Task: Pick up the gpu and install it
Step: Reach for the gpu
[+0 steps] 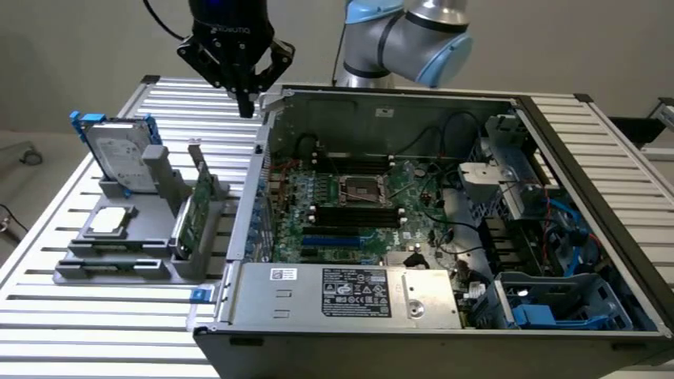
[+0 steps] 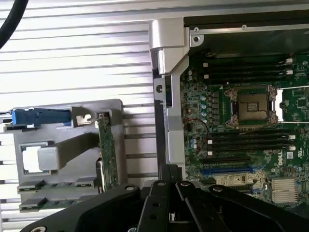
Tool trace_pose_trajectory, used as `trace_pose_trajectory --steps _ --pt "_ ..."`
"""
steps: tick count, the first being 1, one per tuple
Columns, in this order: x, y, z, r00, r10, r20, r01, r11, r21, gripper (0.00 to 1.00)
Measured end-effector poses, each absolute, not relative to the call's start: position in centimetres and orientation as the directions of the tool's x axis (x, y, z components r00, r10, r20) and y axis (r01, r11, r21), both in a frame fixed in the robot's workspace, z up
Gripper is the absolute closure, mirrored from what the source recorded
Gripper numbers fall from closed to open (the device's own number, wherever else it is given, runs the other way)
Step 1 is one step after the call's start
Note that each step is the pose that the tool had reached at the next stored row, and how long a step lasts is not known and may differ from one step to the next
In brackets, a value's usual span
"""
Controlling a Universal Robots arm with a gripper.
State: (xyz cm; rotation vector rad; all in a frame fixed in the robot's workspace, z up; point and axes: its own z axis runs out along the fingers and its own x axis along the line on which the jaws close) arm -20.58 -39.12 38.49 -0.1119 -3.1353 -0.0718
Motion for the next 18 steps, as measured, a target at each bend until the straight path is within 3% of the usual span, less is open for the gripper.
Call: trace_pose_trajectory --steps 18 --pt "-28.1 -38.7 37.1 -0.998 0.063 0.003 0.063 0.998 0.018 0.89"
